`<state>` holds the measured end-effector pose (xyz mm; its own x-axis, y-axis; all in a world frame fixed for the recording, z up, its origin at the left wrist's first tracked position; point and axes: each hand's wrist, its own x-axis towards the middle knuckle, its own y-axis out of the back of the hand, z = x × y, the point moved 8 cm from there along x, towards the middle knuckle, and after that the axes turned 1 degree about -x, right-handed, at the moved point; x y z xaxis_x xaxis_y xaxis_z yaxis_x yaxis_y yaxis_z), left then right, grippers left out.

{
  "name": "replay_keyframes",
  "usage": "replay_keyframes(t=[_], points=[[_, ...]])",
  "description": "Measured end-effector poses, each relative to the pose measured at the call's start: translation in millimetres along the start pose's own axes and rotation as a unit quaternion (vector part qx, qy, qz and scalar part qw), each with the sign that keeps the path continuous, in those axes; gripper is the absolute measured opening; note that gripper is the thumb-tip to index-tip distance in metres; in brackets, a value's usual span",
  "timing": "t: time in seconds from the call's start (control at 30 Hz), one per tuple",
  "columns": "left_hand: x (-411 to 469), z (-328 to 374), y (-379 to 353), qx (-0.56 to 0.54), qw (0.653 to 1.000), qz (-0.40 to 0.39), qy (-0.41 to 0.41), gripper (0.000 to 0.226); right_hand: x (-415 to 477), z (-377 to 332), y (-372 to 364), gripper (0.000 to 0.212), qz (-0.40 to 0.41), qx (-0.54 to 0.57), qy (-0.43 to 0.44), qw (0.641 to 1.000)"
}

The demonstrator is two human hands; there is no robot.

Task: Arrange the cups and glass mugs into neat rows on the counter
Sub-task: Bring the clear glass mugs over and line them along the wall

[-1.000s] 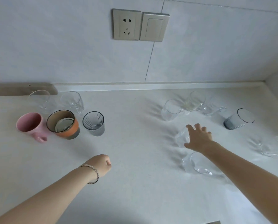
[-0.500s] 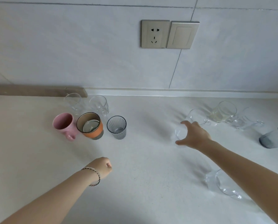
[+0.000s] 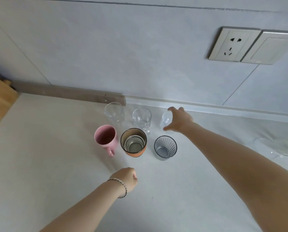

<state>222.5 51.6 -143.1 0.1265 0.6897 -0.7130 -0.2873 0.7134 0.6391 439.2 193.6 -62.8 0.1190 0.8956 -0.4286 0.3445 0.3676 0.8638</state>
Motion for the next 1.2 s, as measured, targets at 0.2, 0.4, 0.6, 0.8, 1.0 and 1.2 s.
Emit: replay_keyframes(t=[0.2, 0.4, 0.6, 0.8, 1.0, 1.2], points=[[7.4, -0.1, 0.2, -0.002, 1.0, -0.021, -0.017, 0.009, 3.5, -14.7, -22.5, 0.091, -0.006, 0.0, 0.003, 1.0], [4.3, 11.7, -14.2, 0.024, 0.999, -0.029, -0.028, 0.01, -38.9, 24.4, -9.7, 0.063, 0.064, 0.082, 0.011, 0.995], [-1.9, 53.1, -34.8, 0.045, 0.997, -0.021, -0.058, 0.011, -93.3, 154.2, 9.5, 0.041, 0.062, 0.029, -0.09, 0.994], [-8.9, 89.1, -54.7, 0.063, 0.995, -0.027, -0.077, 0.015, -118.9, 253.6, 50.5, 0.068, 0.098, -0.031, -0.202, 0.974], [-17.3, 96.4, -51.2, 0.058, 0.996, -0.014, -0.061, 0.032, -102.8, 288.1, 31.0, 0.098, 0.042, 0.038, -0.268, 0.962], [-13.7, 79.7, -41.7, 0.036, 0.999, -0.006, -0.032, 0.029, -97.3, 285.1, 30.1, 0.09, 0.07, 0.008, -0.311, 0.948]])
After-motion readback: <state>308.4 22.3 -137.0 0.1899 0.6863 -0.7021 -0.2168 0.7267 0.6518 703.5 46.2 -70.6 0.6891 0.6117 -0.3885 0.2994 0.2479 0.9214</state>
